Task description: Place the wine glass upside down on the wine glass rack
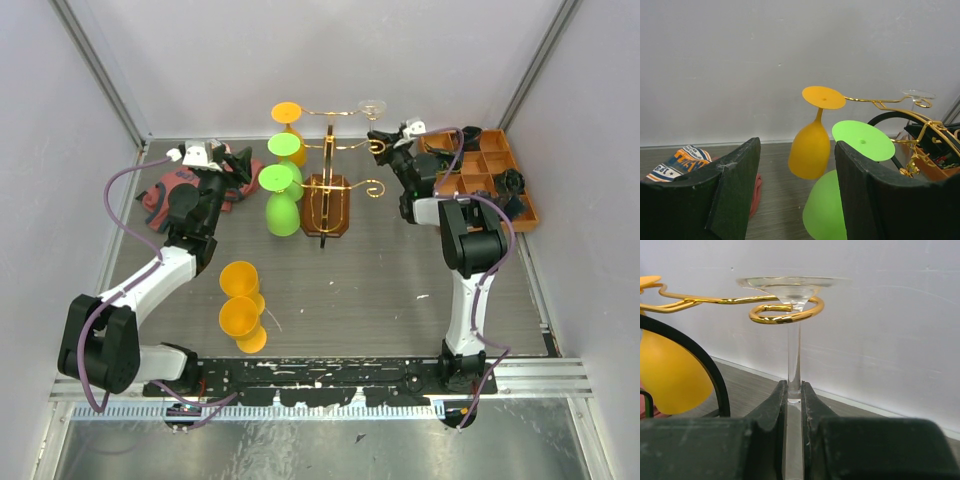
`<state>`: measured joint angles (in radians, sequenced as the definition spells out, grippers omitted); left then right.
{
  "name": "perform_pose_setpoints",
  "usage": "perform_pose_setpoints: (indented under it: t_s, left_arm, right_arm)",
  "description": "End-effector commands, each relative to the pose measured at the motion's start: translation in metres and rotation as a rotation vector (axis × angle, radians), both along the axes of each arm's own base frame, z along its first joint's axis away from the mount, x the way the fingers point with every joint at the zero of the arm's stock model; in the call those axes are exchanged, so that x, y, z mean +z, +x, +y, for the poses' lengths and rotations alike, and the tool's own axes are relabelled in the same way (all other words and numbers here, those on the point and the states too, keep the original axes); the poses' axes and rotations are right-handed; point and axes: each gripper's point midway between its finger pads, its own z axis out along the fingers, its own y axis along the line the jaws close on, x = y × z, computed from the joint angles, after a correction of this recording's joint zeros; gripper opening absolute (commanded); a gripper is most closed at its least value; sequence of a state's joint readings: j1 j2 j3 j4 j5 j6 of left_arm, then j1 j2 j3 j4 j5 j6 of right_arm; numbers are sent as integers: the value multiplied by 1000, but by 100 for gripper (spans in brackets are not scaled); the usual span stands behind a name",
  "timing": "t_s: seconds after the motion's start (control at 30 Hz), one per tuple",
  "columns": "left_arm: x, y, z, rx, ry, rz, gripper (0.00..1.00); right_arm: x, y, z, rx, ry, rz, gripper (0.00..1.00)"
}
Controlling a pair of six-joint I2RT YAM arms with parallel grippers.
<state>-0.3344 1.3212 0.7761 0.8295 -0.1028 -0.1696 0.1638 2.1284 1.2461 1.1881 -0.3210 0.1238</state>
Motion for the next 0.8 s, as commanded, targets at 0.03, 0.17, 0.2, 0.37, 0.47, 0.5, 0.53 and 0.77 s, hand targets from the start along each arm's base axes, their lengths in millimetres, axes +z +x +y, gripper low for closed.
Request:
perform_pose_setpoints:
  t_s: [0.03, 0.17, 0.2, 0.37, 0.47, 0.5, 0.53, 0.77]
  left_arm:
    - [6, -5, 3, -2, -18, -20, 67]
    - [7, -6, 3, -4, -23, -20, 67]
    - [7, -6, 2, -5, -24, -21, 67]
    - [7, -6, 2, -7, -26, -20, 67]
    - [8, -6, 2, -7, -26, -23, 67]
    - [9, -6, 2, -7, -26, -25, 67]
    - [9, -6, 2, -8, -26, -23, 67]
    - [10, -5, 2, -5, -23, -26, 67]
  right_arm:
    - [53, -17, -22, -62, 64, -130, 1]
    - [50, -27, -23, -51, 58, -137, 1]
    - [49, -29, -21, -42, 55, -141, 1]
    - [51, -40, -21, -33, 62, -170, 1]
    - [52, -42, -24, -45, 72, -179, 1]
    - [53, -42, -25, -48, 79, -180, 1]
    - [53, -41, -25, -51, 87, -177, 1]
    - [63, -30, -33, -98, 135, -188, 1]
